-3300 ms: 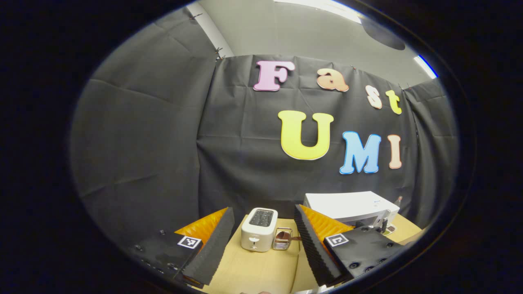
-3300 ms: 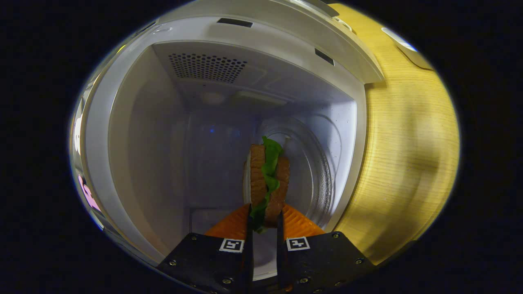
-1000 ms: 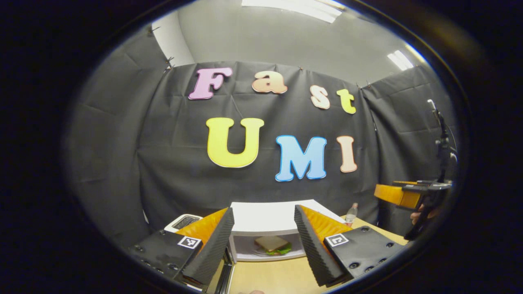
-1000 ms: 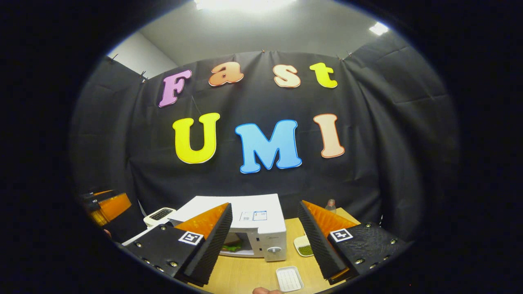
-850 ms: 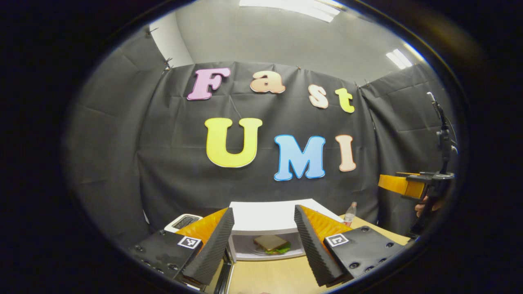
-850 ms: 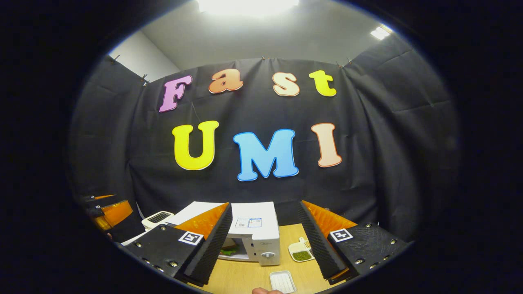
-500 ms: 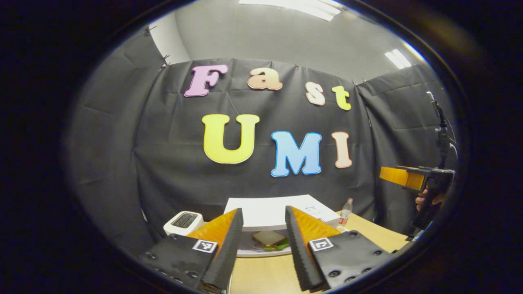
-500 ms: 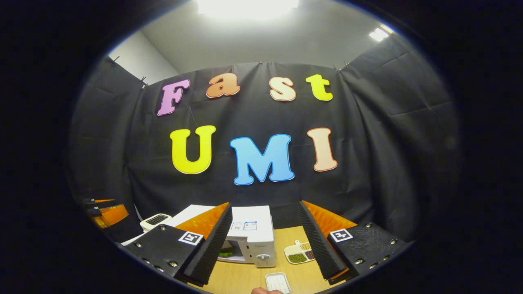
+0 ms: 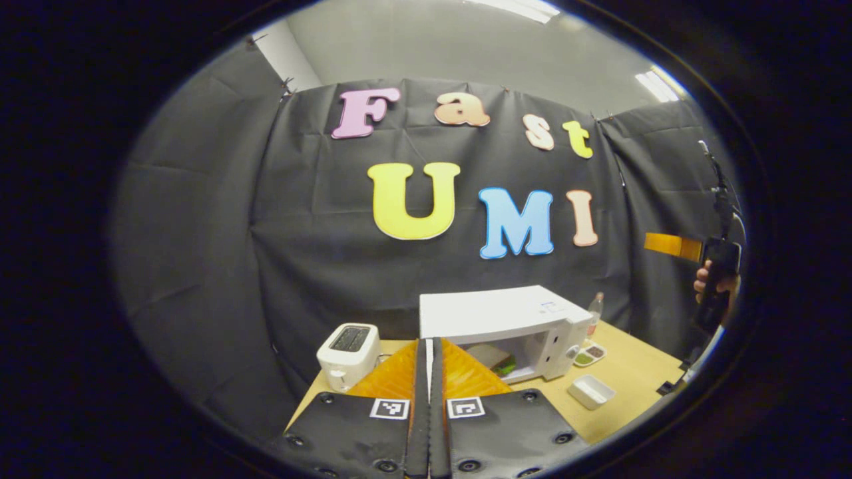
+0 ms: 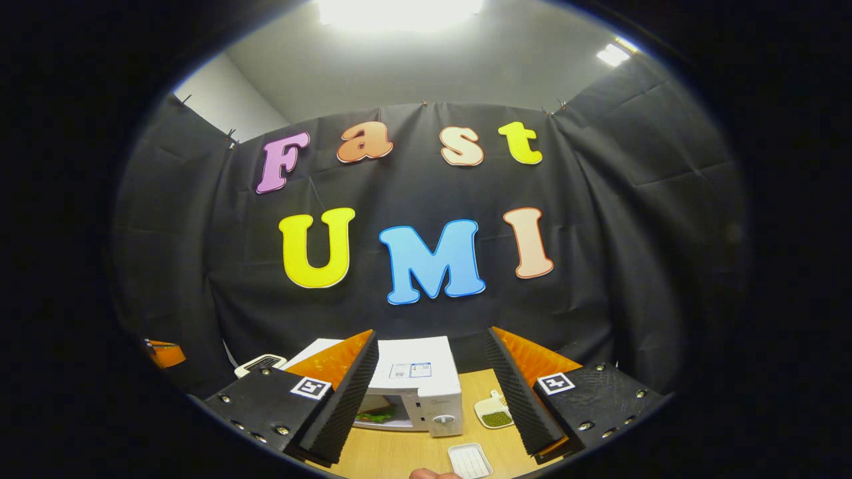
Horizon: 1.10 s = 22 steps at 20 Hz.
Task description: Open the microwave oven with the left hand, put the food in, and close the microwave oven.
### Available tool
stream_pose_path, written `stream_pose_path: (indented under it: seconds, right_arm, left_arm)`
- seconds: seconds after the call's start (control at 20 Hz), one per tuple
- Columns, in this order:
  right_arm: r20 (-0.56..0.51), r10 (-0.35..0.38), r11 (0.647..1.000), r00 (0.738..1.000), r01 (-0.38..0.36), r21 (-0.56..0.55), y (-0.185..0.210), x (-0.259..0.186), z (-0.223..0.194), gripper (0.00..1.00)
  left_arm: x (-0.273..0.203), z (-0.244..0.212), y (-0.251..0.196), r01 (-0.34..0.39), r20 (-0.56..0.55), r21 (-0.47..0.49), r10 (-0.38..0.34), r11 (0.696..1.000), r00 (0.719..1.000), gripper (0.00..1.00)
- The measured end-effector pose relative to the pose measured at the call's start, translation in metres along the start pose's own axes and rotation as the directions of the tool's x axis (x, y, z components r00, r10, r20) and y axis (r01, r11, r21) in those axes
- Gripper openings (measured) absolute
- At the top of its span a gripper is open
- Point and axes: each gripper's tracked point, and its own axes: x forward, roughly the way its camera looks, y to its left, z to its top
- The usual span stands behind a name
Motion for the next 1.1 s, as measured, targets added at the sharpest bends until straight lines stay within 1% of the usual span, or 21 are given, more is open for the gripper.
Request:
stream_pose_path:
  seconds: [0.2, 0.4, 0.45, 0.55, 0.6, 0.75, 0.95, 1.0, 1.05, 1.1]
  right_arm:
    - [-0.007, -0.018, 1.000, 1.000, 0.018, -0.002, 0.012, -0.001, -0.003, 0.96]
    - [-0.005, -0.028, 0.999, 1.000, 0.028, -0.028, 0.024, -0.005, -0.004, 0.97]
    - [-0.003, -0.030, 0.999, 1.000, 0.030, -0.033, 0.028, -0.005, -0.005, 0.97]
    - [-0.003, -0.034, 0.999, 0.999, 0.034, -0.039, 0.034, -0.007, -0.006, 0.97]
    - [-0.008, -0.035, 0.999, 0.999, 0.034, -0.041, 0.037, -0.008, -0.008, 0.97]
    - [-0.009, -0.030, 0.998, 0.999, 0.030, -0.049, 0.044, -0.009, -0.008, 0.96]
    - [-0.013, -0.024, 0.998, 1.000, 0.023, -0.053, 0.045, -0.006, -0.009, 0.96]
    - [-0.014, -0.025, 0.998, 1.000, 0.024, -0.054, 0.043, -0.005, -0.009, 0.96]
    - [-0.016, -0.030, 0.998, 0.999, 0.029, -0.059, 0.038, -0.002, -0.010, 0.97]
    - [-0.016, -0.029, 0.998, 0.999, 0.028, -0.061, 0.036, 0.000, -0.008, 0.96]
  left_arm:
    - [-0.020, -0.052, 0.043, -0.016, -0.106, 0.014, 0.017, 1.000, 0.994, 0.07]
    - [-0.034, -0.090, 0.058, 0.001, -0.181, 0.003, 0.000, 1.000, 0.983, 0.07]
    - [-0.038, -0.100, 0.059, 0.013, -0.197, 0.007, -0.011, 1.000, 0.980, 0.09]
    - [-0.043, -0.114, 0.058, 0.043, -0.225, 0.005, -0.041, 0.999, 0.973, 0.09]
    - [-0.044, -0.120, 0.057, 0.056, -0.238, -0.003, -0.056, 0.998, 0.970, 0.07]
    - [-0.048, -0.134, 0.051, 0.092, -0.262, -0.041, -0.099, 0.995, 0.960, 0.07]
    - [-0.051, -0.147, 0.037, 0.111, -0.288, -0.065, -0.125, 0.992, 0.949, 0.07]
    - [-0.053, -0.149, 0.031, 0.117, -0.293, -0.076, -0.134, 0.990, 0.947, 0.05]
    - [-0.054, -0.151, 0.025, 0.117, -0.298, -0.069, -0.132, 0.991, 0.945, 0.05]
    - [-0.050, -0.153, 0.021, 0.115, -0.294, -0.059, -0.127, 0.992, 0.947, 0.07]
